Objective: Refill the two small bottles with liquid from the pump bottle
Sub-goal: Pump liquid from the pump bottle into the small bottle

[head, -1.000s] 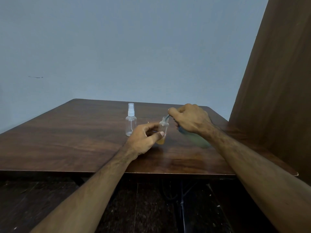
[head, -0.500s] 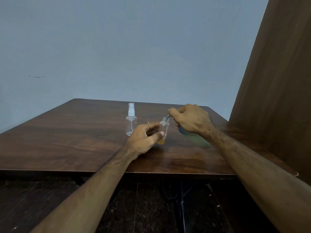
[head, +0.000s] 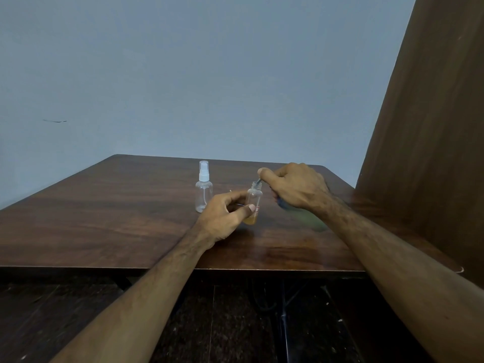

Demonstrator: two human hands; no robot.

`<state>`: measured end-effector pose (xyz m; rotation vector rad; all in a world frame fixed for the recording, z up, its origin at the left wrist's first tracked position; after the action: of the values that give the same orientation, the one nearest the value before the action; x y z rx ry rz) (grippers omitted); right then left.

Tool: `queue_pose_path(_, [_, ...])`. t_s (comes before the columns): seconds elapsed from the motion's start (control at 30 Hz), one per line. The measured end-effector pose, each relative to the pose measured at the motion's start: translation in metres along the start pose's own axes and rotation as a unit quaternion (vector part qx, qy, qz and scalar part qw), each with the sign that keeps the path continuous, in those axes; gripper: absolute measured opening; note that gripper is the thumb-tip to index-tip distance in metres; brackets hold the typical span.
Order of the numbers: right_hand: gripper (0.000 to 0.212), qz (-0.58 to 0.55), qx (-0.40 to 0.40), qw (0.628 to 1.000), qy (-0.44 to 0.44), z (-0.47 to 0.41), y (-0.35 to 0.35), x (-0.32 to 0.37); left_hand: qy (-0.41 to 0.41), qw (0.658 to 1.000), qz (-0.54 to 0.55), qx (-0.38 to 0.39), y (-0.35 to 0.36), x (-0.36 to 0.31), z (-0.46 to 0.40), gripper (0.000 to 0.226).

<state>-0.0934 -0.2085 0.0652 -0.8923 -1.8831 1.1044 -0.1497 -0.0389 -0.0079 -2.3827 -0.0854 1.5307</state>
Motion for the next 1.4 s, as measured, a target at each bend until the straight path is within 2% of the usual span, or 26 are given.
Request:
queue_pose_path(0.13, [0.062,-0.003,-0.002,1.000,0.001,-0.0011,-0.0009,-0.0001,-0.002,1.000,-0.017,0.003,0.0004,-0.0005,-0.0010,0.033])
queue_pose_path(0.33, [0.075,-0.006,0.002,1.000,0.007,0.0004,-0.0010,-0.0001,0.006,1.000,0.004,-0.002,0.0000,-0.0008,0.0012,0.037])
queue_pose_path(0.47, [0.076,-0.014,0.000,1.000,0.011,0.0022,0.0002,-0.0011,0.005,1.000,-0.002,0.003,0.0002,-0.0011,0.0003,0.038])
queue_pose_path(0.7, [0.062,-0.016,0.004,1.000,0.010,-0.0006,0.0024,-0.0010,-0.006,1.000,-0.012,0.006,0.0001,0.0057,-0.0019,0.029])
queue_pose_path(0.93, [0.084,-0.013,0.001,1.000,0.009,0.0007,0.0016,-0.0006,-0.004,1.000,-0.001,0.000,-0.0016,0.0056,-0.0019,0.031])
queue_pose_path(1.07, [0.081,-0.015,-0.001,1.000,0.003,0.0014,0.0009,-0.0006,-0.005,1.000,-0.001,0.002,-0.0013,0.0055,-0.0017,0.031])
queue_pose_path(1.23, [0.064,-0.004,0.002,1.000,0.013,-0.0015,-0.0010,0.0005,-0.013,1.000,-0.009,0.004,-0.0003,0.0063,-0.0020,0.029])
queue_pose_path(1.4, [0.078,-0.002,-0.003,1.000,0.003,-0.0012,-0.0014,0.0024,-0.016,1.000,-0.009,-0.004,-0.0019,0.0056,-0.0024,0.033])
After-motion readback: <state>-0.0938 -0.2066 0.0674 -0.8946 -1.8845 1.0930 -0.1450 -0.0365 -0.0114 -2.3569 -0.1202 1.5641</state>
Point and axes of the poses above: each hand's wrist, its own z-axis away from the middle knuckle, its own y-axis out of the palm, x = y × z, the point moved 5 cm from there along -z, towards the middle knuckle, and after that the axes turned 9 degrees about x, right-handed, at the moved point
